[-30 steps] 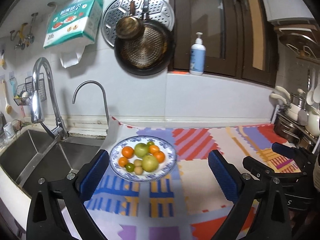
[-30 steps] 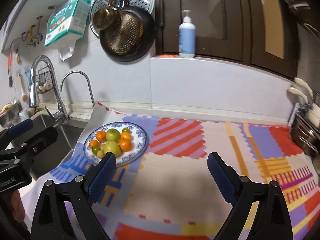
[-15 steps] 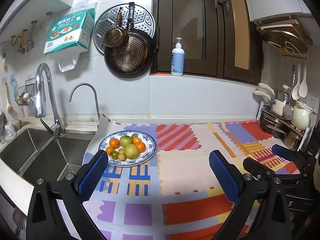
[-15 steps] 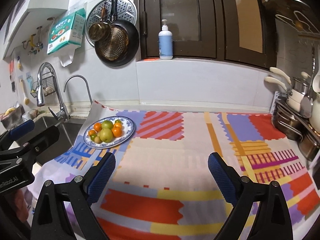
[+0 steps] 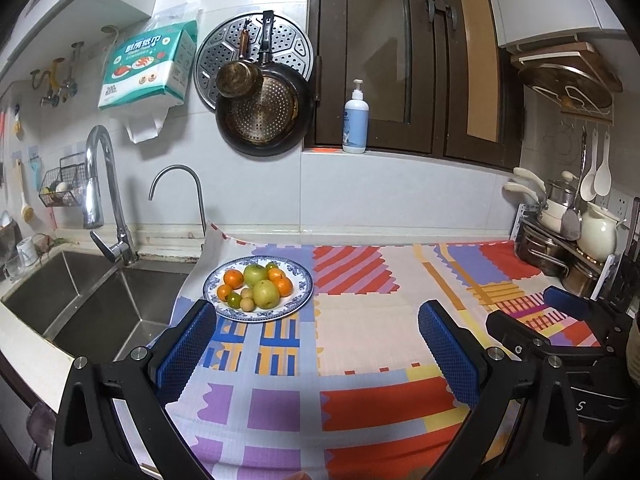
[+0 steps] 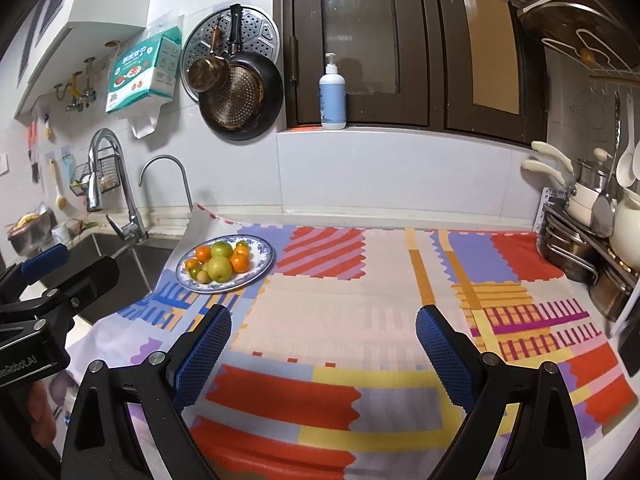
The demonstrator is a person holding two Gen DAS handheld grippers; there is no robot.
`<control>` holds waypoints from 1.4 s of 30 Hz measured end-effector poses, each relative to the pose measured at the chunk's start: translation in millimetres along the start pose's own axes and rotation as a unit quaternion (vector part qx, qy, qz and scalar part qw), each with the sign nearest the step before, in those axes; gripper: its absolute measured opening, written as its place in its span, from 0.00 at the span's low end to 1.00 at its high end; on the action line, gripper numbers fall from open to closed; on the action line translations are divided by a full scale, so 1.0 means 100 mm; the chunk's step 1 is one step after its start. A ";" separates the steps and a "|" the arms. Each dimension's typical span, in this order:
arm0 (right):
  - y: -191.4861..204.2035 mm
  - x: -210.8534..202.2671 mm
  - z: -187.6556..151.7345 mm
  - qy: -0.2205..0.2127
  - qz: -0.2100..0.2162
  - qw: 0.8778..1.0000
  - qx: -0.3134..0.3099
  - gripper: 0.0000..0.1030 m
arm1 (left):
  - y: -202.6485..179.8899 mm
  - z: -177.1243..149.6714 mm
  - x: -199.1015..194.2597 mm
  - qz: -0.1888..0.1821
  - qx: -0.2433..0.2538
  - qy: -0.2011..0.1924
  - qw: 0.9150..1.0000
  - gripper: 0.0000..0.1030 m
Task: Organize fruits
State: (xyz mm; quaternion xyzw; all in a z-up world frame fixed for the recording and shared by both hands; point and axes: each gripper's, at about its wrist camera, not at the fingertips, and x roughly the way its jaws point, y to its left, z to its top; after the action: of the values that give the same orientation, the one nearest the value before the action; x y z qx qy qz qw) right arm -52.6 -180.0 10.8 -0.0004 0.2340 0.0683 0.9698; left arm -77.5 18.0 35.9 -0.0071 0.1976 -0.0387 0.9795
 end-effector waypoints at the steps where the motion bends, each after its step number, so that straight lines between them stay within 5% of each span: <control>1: 0.01 0.00 0.00 0.000 0.001 1.000 0.000 0.92 | 0.00 0.00 -0.01 0.002 -0.001 0.001 1.000 1.00; 42: 0.04 -0.05 -0.01 -0.002 0.007 1.000 -0.004 0.92 | 0.01 0.00 0.01 0.008 0.000 0.013 1.000 1.00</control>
State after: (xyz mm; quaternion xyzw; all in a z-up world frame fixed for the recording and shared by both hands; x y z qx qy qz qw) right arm -57.6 -176.4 12.4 -0.0022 0.2315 0.0757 0.9699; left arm -76.4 19.1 35.3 -0.0046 0.2107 -0.0310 0.9770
